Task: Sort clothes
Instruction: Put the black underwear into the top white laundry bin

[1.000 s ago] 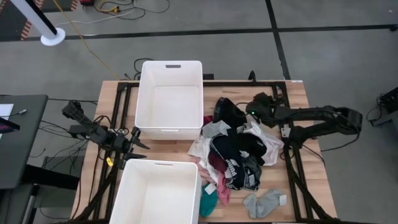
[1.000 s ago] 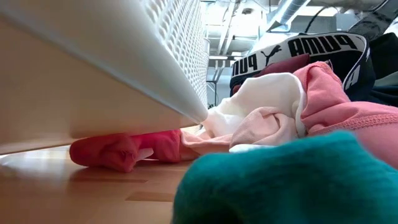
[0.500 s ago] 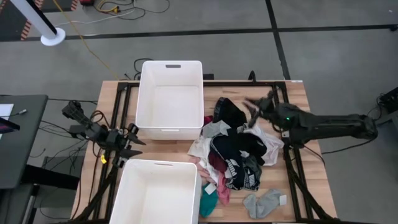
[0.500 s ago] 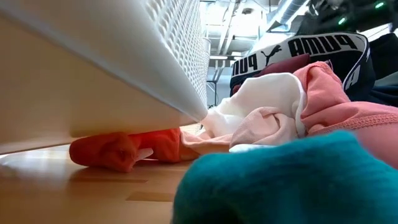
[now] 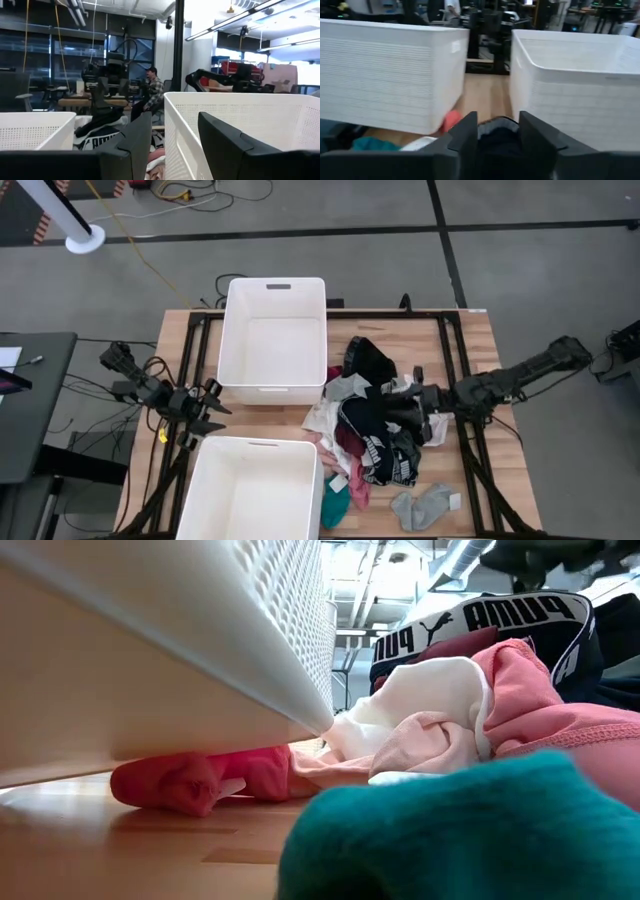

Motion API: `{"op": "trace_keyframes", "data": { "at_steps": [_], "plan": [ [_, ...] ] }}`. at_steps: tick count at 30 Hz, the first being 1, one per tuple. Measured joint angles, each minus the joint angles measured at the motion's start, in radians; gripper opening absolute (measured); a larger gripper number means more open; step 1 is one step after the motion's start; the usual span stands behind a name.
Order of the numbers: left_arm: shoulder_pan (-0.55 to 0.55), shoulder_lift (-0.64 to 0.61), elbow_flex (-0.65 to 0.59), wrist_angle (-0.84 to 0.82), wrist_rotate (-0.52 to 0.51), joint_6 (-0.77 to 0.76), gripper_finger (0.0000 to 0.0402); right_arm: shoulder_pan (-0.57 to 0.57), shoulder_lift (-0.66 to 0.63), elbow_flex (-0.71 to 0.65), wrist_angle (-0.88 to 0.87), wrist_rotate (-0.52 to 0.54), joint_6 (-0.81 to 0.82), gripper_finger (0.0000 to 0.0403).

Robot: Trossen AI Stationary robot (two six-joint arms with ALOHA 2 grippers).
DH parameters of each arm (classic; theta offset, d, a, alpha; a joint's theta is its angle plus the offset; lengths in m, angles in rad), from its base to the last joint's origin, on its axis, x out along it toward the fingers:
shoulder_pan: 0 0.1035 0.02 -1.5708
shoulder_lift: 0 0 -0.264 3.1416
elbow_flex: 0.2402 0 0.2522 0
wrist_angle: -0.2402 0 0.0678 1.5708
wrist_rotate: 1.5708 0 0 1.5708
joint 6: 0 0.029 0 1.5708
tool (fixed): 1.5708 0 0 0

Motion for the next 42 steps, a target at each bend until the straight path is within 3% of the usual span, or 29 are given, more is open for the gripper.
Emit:
{"op": "trace_keyframes", "data": {
  "at_steps": [4, 8, 14, 21, 26, 31, 42],
  "plan": [
    [-0.001, 0.0, 0.022, -0.042, 0.002, -0.008, 0.0157, 0.091, 0.075, 0.064, -0.047, 0.074, 0.011, 0.022],
    [-0.001, 0.0, 0.093, -0.161, 0.002, -0.009, 0.0157, 0.143, 0.186, 0.146, -0.148, 0.145, 0.045, 0.0238],
    [-0.001, 0.0, 0.252, -0.388, 0.001, -0.01, 0.0157, 0.164, 0.347, 0.302, -0.392, 0.174, 0.166, 0.0214],
    [-0.001, 0.043, 0.422, -0.531, -0.071, 0.009, 0.0157, 0.21, 0.456, 0.476, -0.596, 0.258, 0.204, 0.0165],
    [-0.001, 0.174, 0.484, -0.446, -0.022, 0.076, 0.0157, 0.213, 0.522, 0.55, -0.769, 0.258, 0.31, 0.0153],
    [-0.001, 0.364, 0.564, -0.505, -0.01, 0.101, 0.0157, 0.195, 0.557, 0.585, -0.947, 0.258, 0.438, 0.0161],
    [-0.002, 0.708, 0.72, -0.524, -0.008, 0.102, 0.0157, 0.131, 0.581, 0.592, -0.963, 0.25, 0.44, 0.0186]
  ]
}}
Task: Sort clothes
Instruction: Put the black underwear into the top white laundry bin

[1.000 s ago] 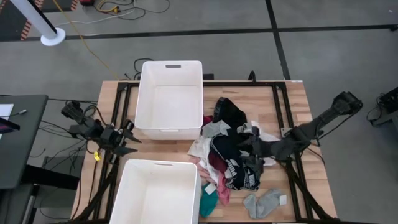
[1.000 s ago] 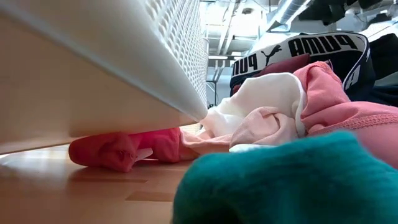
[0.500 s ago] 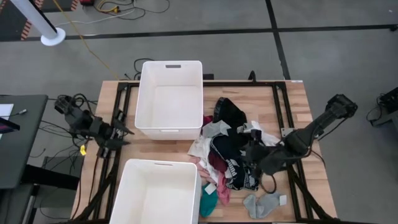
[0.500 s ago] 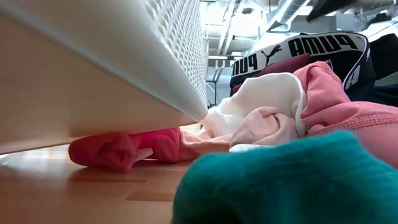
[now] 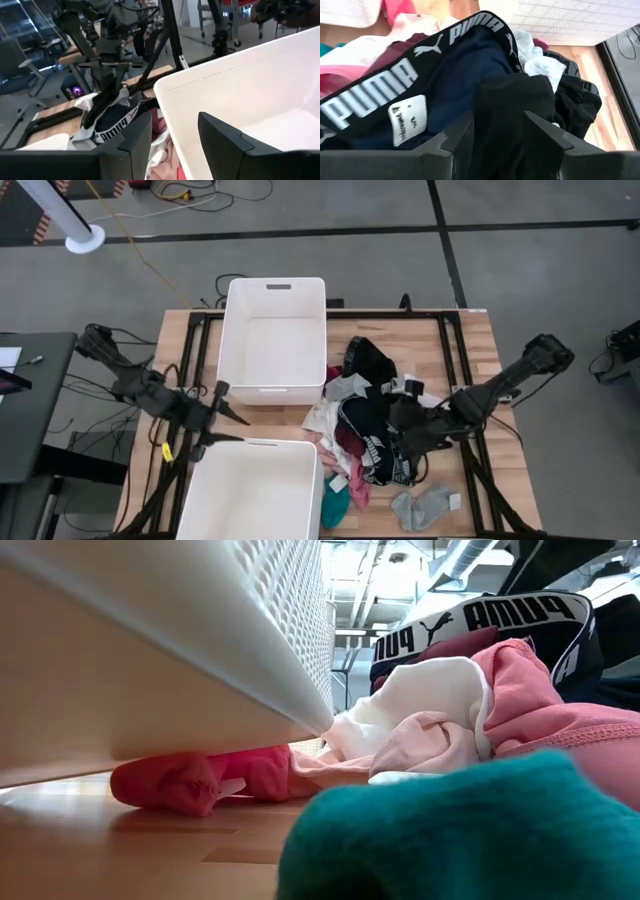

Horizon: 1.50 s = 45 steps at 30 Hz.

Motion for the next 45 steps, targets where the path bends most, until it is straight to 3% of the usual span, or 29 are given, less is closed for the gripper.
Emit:
{"op": "trace_keyframes", "data": {
  "at_steps": [10, 20, 23, 28, 37, 45],
  "plan": [
    [0.0, 0.114, 0.078, 0.012, 0.0, 0.007, 0.0157, -0.048, 0.065, 0.0, -0.001, -0.014, -0.004, 0.0156],
    [0.03, 0.194, 0.144, 0.141, -0.022, 0.166, 0.0157, -0.117, 0.102, 0.005, -0.01, -0.023, -0.06, 0.0011],
    [0.077, 0.244, 0.161, 0.147, -0.024, 0.191, 0.0157, -0.106, 0.077, 0.04, 0.006, 0.0, -0.083, 0.0011],
    [0.176, 0.37, 0.198, 0.187, 0.003, 0.251, 0.0167, -0.062, 0.027, 0.129, 0.135, 0.026, -0.255, 0.0003],
    [0.33, 0.624, 0.402, 0.191, 0.09, 0.235, 0.0236, 0.019, -0.017, 0.29, 0.381, 0.032, -0.621, 0.0001],
    [0.401, 0.788, 0.597, 0.23, 0.319, 0.146, 0.0294, 0.019, -0.014, 0.323, 0.432, 0.031, -0.752, 0.0]
  ]
}}
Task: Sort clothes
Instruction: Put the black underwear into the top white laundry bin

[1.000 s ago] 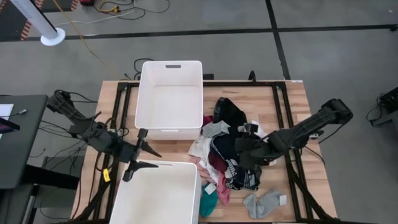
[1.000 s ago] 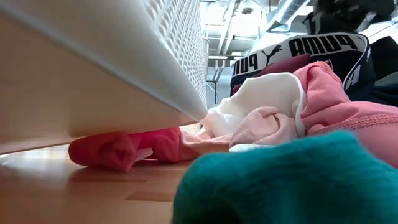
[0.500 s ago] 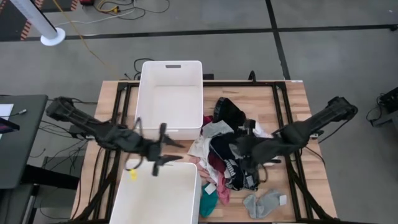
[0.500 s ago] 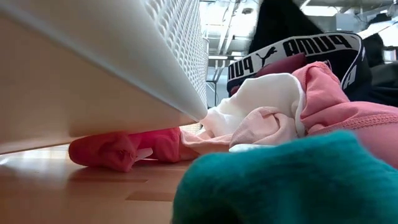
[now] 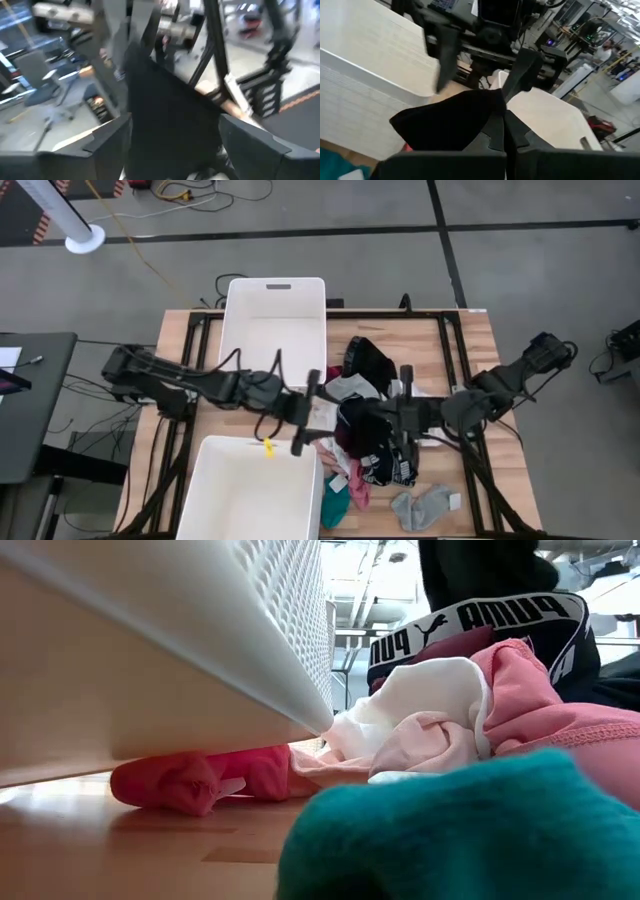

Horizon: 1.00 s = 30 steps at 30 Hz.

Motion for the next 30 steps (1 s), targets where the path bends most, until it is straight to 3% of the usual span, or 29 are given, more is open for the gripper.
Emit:
{"op": "trace_keyframes", "data": {
  "at_steps": [9, 14, 19, 26, 30],
  "plan": [
    [0.056, 0.191, 0.151, -0.002, 0.017, -0.077, 0.0316, 0.013, 0.0, 0.0, -0.014, 0.0, -0.024, 0.0],
    [0.077, 0.255, 0.206, -0.018, 0.115, -0.103, 0.0301, 0.037, 0.0, 0.0, -0.016, -0.001, -0.03, 0.0],
    [0.077, 0.261, 0.225, -0.074, 0.075, -0.08, 0.0222, 0.066, 0.0, 0.0, -0.021, -0.001, -0.03, 0.0],
    [0.076, 0.253, 0.225, -0.083, 0.077, 0.002, 0.0032, 0.096, 0.0, 0.0, -0.027, 0.0, -0.018, 0.0],
    [0.075, 0.241, 0.23, -0.106, 0.086, 0.023, 0.0008, 0.109, 0.0, 0.0, -0.071, 0.002, 0.036, 0.0013]
  ]
}}
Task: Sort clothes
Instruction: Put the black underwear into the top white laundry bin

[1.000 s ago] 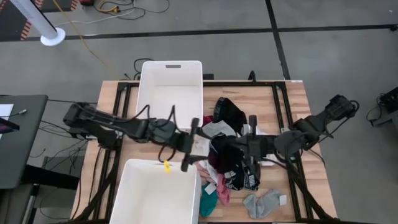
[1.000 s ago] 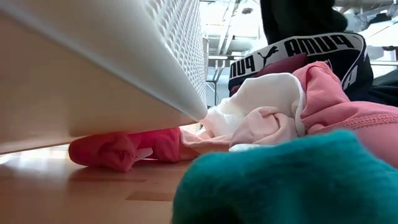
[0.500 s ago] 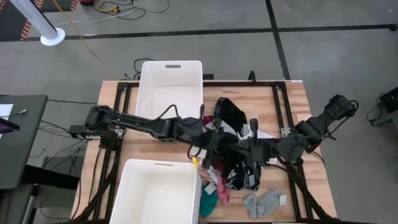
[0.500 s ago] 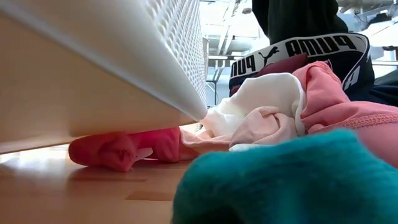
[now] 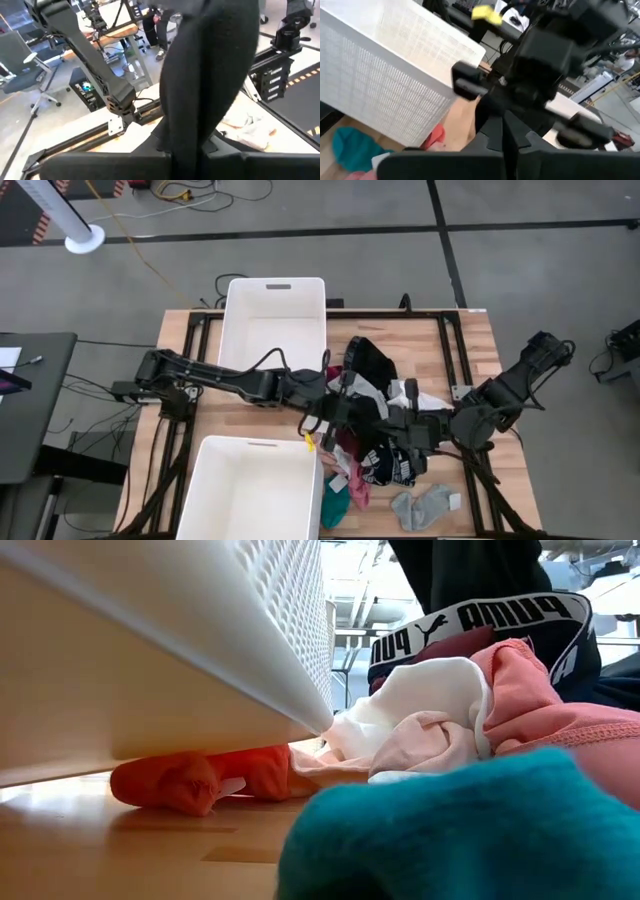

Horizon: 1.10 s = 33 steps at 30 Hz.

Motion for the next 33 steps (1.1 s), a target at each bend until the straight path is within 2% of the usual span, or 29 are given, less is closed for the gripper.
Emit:
{"op": "trace_keyframes", "data": {
  "at_steps": [4, 8, 12, 15, 19, 25, 33],
  "plan": [
    [-0.003, -0.03, 0.069, -0.102, -0.007, 0.039, 0.0004, 0.027, 0.0, 0.0, -0.071, 0.071, 0.06, 0.0062],
    [-0.023, -0.065, 0.171, -0.241, -0.062, 0.084, 0.0003, 0.059, -0.001, 0.0, -0.169, 0.138, 0.153, 0.0136],
    [-0.043, -0.095, 0.267, -0.336, -0.123, 0.12, 0.0002, 0.081, -0.001, 0.0, -0.282, 0.15, 0.312, 0.0206],
    [-0.052, -0.104, 0.345, -0.412, -0.175, 0.136, 0.0002, 0.085, 0.0, 0.0, -0.383, 0.149, 0.466, 0.0235],
    [-0.06, -0.102, 0.436, -0.542, -0.274, 0.164, 0.0001, 0.086, 0.001, -0.034, -0.434, 0.15, 0.588, 0.0239],
    [-0.055, -0.101, 0.496, -0.707, -0.465, 0.187, 0.0001, 0.117, 0.002, -0.089, -0.437, 0.148, 0.676, 0.0221],
    [0.001, -0.124, 0.512, -0.871, -0.66, 0.193, 0.0, 0.138, 0.002, -0.119, -0.434, 0.147, 0.722, 0.0204]
  ]
}}
